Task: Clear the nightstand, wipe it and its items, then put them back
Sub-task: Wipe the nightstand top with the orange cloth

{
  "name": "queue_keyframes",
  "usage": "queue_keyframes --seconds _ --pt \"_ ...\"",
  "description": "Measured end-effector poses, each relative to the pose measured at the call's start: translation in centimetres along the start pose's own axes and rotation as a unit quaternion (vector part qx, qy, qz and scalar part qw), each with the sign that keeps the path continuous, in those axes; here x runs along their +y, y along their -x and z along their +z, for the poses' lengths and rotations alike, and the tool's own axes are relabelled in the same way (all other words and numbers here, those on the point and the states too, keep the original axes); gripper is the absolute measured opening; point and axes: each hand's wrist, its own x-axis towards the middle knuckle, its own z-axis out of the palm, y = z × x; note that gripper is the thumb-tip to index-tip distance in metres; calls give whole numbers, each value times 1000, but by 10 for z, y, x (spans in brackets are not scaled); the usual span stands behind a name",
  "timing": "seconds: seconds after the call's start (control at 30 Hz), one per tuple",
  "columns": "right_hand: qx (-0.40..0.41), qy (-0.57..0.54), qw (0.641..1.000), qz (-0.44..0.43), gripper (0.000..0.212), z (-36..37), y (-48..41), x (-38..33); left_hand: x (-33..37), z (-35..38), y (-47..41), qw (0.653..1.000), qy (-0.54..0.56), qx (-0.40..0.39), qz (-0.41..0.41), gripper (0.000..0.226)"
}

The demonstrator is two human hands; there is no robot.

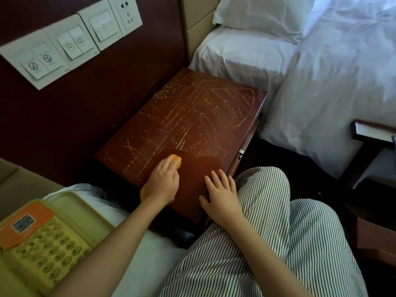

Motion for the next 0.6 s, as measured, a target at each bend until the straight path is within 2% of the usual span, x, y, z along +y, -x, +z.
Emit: queue_keyframes --seconds 0.1,0.17,0.23,0.33,0.47,0.53,0.6 --pt "8 -13 1000 12 61 -2 0 0 17 1 -17 995 -7 29 -97 45" --pt "13 -17 1000 18 60 -2 -1 1 34 4 -23 992 -10 36 -117 45" --pt "17 -19 999 21 60 -2 -1 1 48 9 -19 997 -5 25 -74 45" --pt "25 -26 999 24 59 -2 0 2 54 11 3 998 8 -20 55 43" --pt "21 -30 999 24 60 -2 0 5 21 0 33 976 24 -73 203 45" --pt "16 -27 999 23 60 -2 0 5 -2 -5 32 980 13 -63 190 45" --pt "13 -26 999 21 60 -2 -1 6 -13 -7 18 995 24 -26 96 46"
